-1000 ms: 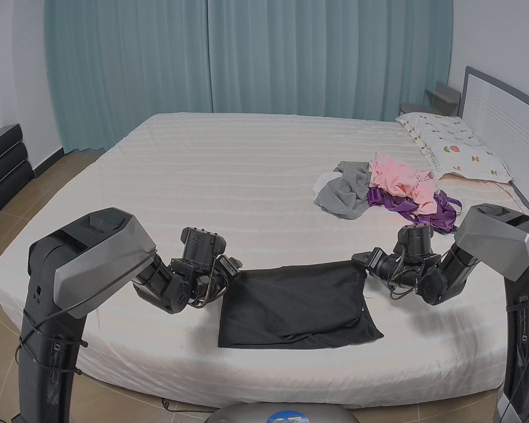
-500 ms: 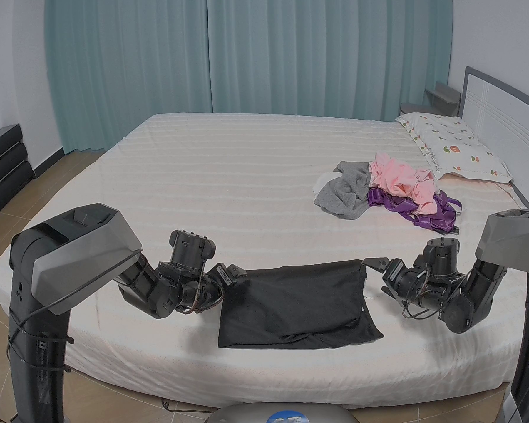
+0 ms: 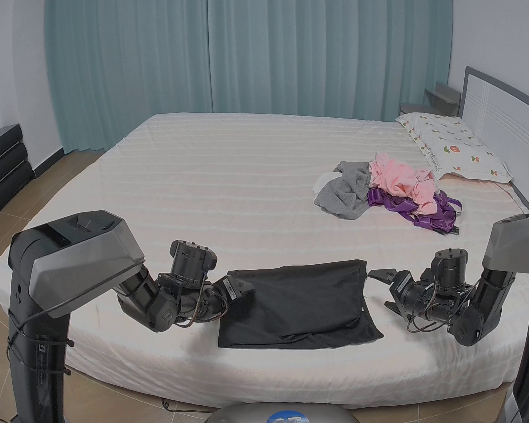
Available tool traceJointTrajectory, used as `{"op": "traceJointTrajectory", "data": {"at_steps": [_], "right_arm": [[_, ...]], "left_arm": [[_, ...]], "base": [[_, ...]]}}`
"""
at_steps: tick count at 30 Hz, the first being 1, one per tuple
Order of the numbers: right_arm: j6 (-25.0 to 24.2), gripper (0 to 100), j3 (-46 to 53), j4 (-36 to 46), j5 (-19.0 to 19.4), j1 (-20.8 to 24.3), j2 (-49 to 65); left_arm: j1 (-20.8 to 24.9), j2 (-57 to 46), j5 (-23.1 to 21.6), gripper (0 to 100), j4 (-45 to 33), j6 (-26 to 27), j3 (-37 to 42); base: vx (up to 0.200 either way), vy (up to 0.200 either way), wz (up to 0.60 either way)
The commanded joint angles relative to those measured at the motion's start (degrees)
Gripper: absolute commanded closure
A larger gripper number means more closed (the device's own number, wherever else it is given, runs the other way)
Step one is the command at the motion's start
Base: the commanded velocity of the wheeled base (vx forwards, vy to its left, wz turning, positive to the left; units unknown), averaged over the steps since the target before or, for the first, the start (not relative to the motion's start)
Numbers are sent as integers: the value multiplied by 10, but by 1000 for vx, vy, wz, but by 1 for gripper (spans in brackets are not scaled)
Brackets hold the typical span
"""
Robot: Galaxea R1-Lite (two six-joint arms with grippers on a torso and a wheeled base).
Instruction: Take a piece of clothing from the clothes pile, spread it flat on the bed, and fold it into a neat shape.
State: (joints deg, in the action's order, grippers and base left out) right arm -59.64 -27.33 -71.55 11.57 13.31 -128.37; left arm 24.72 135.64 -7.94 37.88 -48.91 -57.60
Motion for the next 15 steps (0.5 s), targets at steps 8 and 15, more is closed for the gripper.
{"op": "traceJointTrajectory", "data": {"at_steps": [8, 15], "right_arm": [[-1, 0, 22, -6, 1, 8, -2], [-2, 0, 22, -7, 1, 8, -22]], "left_arm": [[2, 1, -3, 100, 15, 19, 21], [2, 1, -1, 100, 22, 18, 27]], "base": [[0, 0, 0], [0, 0, 0]]}}
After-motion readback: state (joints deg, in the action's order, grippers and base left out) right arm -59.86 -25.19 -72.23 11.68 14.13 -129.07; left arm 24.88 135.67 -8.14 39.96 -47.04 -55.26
